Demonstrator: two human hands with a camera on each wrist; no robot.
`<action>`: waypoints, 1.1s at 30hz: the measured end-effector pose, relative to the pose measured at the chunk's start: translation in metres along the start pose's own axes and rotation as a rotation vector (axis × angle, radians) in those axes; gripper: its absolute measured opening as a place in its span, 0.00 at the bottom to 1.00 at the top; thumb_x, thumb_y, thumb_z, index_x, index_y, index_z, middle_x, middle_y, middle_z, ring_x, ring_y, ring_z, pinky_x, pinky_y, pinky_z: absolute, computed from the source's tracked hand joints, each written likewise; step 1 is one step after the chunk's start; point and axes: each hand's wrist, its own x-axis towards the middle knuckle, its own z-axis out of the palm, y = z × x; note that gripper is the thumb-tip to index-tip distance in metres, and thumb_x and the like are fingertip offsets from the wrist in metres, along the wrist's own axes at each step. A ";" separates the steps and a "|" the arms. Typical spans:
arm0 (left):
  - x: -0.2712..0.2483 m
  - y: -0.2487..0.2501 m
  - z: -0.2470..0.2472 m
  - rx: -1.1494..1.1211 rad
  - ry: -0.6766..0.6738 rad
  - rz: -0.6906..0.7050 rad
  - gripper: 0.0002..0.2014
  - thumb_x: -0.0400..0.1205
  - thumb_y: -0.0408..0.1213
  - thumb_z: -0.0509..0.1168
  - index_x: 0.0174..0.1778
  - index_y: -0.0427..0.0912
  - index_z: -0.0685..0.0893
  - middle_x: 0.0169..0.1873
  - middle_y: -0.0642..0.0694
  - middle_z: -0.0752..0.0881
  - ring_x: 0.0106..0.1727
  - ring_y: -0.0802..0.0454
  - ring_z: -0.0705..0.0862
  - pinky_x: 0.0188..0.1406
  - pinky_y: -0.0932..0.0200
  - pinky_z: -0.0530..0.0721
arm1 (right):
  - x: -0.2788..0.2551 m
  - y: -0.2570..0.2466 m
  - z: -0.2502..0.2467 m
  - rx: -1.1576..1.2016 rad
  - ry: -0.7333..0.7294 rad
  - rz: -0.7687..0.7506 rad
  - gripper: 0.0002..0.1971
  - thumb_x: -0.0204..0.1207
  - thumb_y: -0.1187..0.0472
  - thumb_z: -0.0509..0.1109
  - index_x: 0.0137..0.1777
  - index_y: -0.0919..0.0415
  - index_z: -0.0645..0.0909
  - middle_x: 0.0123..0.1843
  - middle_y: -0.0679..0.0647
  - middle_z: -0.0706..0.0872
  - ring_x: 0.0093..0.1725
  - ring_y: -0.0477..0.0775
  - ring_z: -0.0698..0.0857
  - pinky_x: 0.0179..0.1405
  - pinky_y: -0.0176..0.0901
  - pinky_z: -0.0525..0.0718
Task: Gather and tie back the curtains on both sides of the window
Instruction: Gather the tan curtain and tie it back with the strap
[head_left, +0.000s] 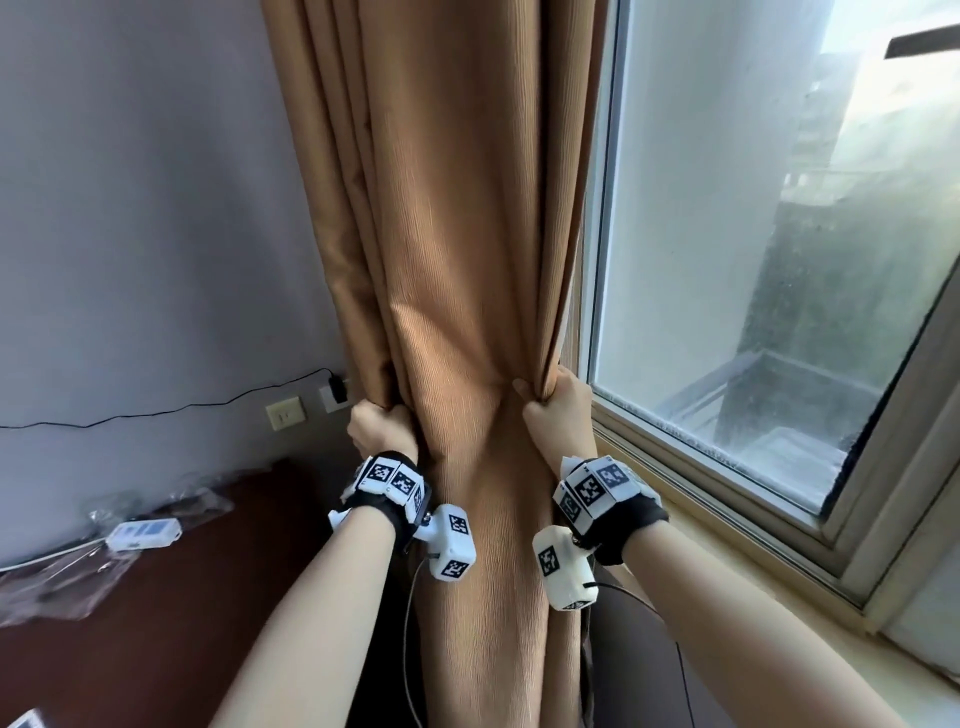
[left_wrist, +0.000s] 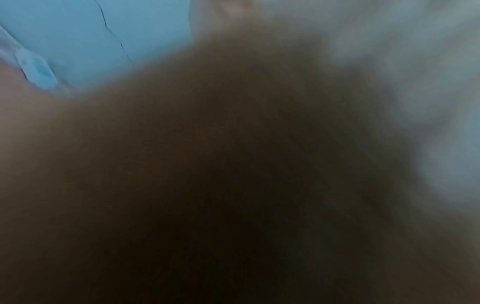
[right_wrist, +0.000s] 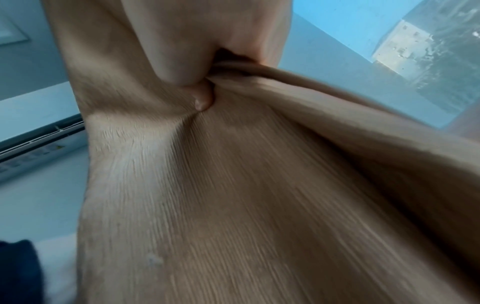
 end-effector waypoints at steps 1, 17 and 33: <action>0.000 0.000 -0.002 0.054 0.016 -0.012 0.13 0.74 0.31 0.65 0.52 0.31 0.85 0.50 0.28 0.87 0.51 0.29 0.85 0.47 0.49 0.80 | 0.000 0.000 -0.001 -0.003 0.001 0.001 0.14 0.74 0.63 0.71 0.31 0.63 0.71 0.34 0.57 0.78 0.33 0.57 0.76 0.34 0.42 0.68; -0.004 0.001 0.016 -0.362 -0.603 0.121 0.20 0.82 0.41 0.59 0.71 0.47 0.77 0.64 0.49 0.83 0.66 0.51 0.80 0.71 0.51 0.74 | 0.000 0.000 -0.013 -0.031 -0.002 0.000 0.09 0.73 0.64 0.70 0.36 0.70 0.78 0.39 0.63 0.83 0.39 0.63 0.82 0.39 0.49 0.79; 0.025 -0.014 0.013 -0.288 -0.298 0.220 0.14 0.86 0.37 0.60 0.61 0.35 0.86 0.51 0.51 0.85 0.58 0.54 0.82 0.58 0.65 0.72 | 0.006 0.002 -0.017 -0.027 -0.005 0.050 0.19 0.74 0.64 0.71 0.26 0.56 0.66 0.30 0.55 0.76 0.29 0.51 0.73 0.25 0.30 0.67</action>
